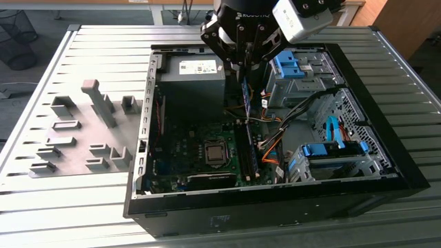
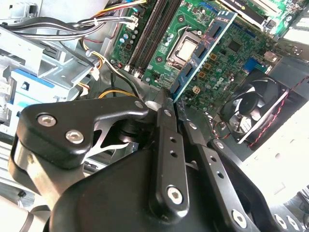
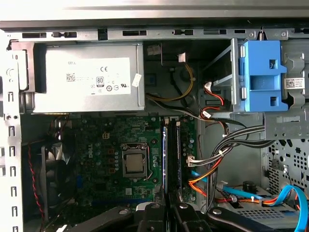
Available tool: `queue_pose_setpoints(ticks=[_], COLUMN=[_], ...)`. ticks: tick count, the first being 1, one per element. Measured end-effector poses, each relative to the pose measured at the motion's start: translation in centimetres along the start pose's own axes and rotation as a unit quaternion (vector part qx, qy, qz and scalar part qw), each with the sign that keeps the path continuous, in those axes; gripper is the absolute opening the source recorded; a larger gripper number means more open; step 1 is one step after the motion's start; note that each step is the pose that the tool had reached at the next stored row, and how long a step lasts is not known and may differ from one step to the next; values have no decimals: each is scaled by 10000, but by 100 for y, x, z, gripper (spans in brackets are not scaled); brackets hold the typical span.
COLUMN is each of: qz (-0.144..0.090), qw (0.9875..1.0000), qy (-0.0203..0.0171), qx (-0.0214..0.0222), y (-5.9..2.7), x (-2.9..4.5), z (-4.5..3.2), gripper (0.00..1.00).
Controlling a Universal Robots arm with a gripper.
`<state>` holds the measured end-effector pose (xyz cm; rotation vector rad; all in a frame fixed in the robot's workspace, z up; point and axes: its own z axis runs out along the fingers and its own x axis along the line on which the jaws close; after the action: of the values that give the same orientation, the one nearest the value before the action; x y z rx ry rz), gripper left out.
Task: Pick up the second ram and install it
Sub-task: 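Insert the second ram into the second slot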
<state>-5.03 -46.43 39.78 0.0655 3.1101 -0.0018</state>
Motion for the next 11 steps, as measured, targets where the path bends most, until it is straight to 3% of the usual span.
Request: queue_pose_setpoints(ticks=[7, 11], qz=[0, 0], qw=[10000, 10000], qy=[5, 74], qx=[1, 3], y=[0, 1], x=[-1, -40], z=[0, 2], gripper=[14, 14])
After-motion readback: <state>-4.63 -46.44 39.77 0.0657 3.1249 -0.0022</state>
